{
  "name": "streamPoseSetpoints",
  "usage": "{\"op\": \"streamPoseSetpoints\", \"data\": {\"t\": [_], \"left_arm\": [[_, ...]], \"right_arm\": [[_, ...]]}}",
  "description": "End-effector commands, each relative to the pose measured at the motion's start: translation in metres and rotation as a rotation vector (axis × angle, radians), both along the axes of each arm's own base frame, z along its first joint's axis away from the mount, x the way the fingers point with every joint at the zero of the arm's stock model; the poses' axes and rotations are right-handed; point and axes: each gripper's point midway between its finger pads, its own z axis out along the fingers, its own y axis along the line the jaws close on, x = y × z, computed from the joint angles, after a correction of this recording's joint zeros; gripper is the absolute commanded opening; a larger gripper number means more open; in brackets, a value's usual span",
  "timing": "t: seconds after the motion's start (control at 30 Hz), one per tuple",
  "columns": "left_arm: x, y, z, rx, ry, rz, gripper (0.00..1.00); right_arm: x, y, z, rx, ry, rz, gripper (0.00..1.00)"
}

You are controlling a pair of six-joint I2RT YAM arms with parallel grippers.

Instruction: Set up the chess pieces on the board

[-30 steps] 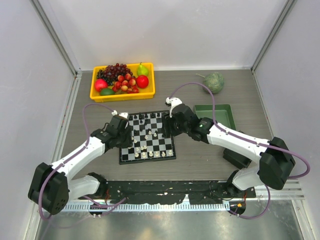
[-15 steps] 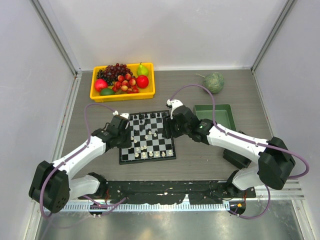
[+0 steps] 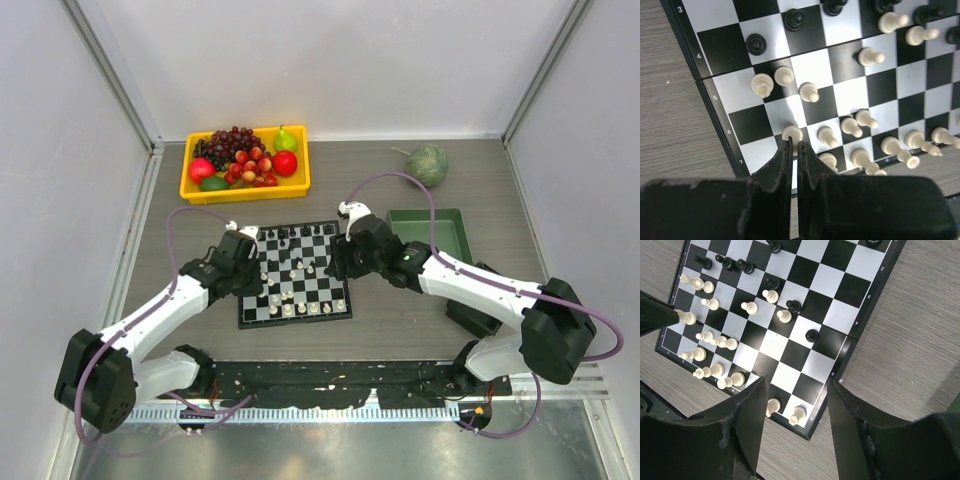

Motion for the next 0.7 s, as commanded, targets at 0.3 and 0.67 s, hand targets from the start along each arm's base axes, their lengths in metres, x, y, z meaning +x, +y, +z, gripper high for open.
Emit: {"op": "streamPoseSetpoints", "data": {"t": [0.3, 0.67], "left_arm": [[-0.045, 0.007, 0.012, -0.08, -0.005, -0.035, 0.03], [-0.044, 0.0, 0.005, -0.058, -0.001, -0.01, 0.02]], "right_arm": [[0.008, 0.006, 0.019, 0.065, -0.044, -0.012, 0.56], [0.009, 0.011, 0.02, 0.073, -0.039, 0.003, 0.56]]}}
